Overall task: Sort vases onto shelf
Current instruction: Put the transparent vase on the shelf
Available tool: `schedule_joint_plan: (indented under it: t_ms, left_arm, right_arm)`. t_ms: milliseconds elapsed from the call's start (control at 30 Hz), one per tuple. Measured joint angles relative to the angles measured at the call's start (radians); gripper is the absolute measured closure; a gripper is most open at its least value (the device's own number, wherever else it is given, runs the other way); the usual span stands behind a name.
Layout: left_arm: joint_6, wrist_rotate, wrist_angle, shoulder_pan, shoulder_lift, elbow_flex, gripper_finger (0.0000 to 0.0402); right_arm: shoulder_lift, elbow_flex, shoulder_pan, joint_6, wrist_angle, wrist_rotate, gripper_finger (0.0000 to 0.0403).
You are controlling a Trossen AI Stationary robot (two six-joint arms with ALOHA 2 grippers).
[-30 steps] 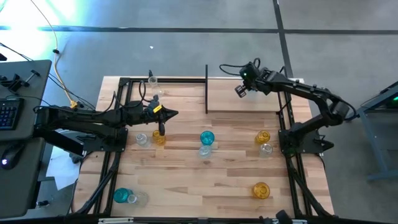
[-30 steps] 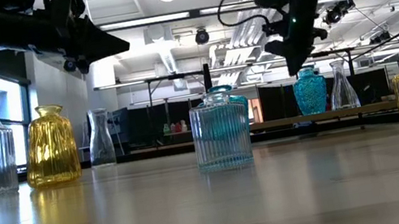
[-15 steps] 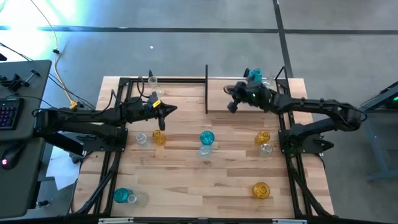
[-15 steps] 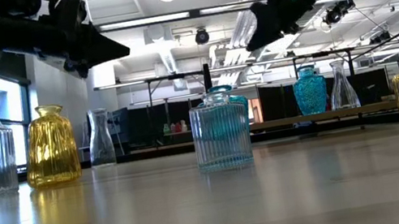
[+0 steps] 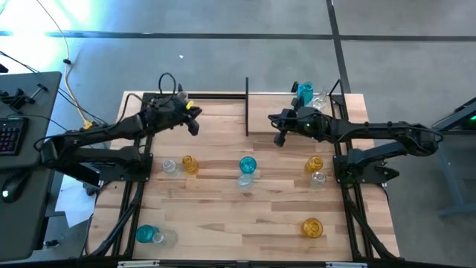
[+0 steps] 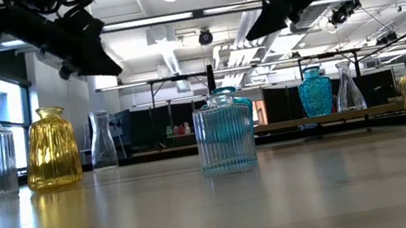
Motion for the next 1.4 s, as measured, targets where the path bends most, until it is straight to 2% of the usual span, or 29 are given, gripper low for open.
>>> schedule_joint_plan:
  t_ms: [267,433,567,933,1400]
  left_arm:
    - [-0.042,-0.173,-0.121,0.074,0.021,0.022,0.0230]
    - [-0.045,-0.181,-0.120,0.129,0.049,0.022,0.0178]
    - [-0.048,-0.180,-0.122,0.174,0.082,0.022,0.0154]
    - [-0.071,-0.143,-0.102,0.290,0.197,0.022,0.0147]
    - [0.017,-0.112,0.001,0.333,0.294,0.022,0.0157]
  right_arm:
    - [0.001,0.000,0.000,-0.028,-0.004,0.001,0.0402]
    - [0.001,0.000,0.000,-0.031,-0.010,0.000,0.0402]
    - [0.001,0.000,0.000,-0.029,-0.010,0.000,0.0402]
    - [0.001,0.000,0.000,-0.027,-0.010,0.000,0.0402]
    - [0.001,0.000,0.000,-0.026,-0.009,0.000,0.0402]
